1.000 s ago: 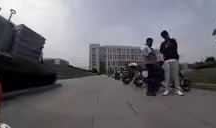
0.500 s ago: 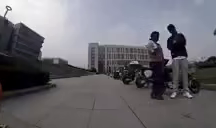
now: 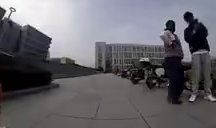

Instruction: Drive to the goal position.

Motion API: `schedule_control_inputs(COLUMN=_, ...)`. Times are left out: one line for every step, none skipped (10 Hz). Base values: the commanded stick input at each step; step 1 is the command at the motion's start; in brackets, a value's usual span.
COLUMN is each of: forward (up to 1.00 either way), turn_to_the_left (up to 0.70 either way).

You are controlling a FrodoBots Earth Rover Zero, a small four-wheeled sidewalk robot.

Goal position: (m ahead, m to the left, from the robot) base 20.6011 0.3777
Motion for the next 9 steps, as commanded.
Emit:
schedule_control_inputs(forward=0.85, turn_to_the_left=0.15)
schedule_control_inputs(forward=0.85, turn_to_the_left=0.06)
schedule_control_inputs(forward=0.85, turn_to_the_left=0.0)
schedule_control_inputs(forward=0.85, turn_to_the_left=0.0)
schedule_control_inputs(forward=0.85, turn_to_the_left=0.0)
schedule_control_inputs(forward=0.85, turn_to_the_left=0.0)
schedule_control_inputs(forward=0.85, turn_to_the_left=0.0)
schedule_control_inputs(forward=0.85, turn_to_the_left=0.0)
schedule_control_inputs(forward=0.85, turn_to_the_left=0.0)
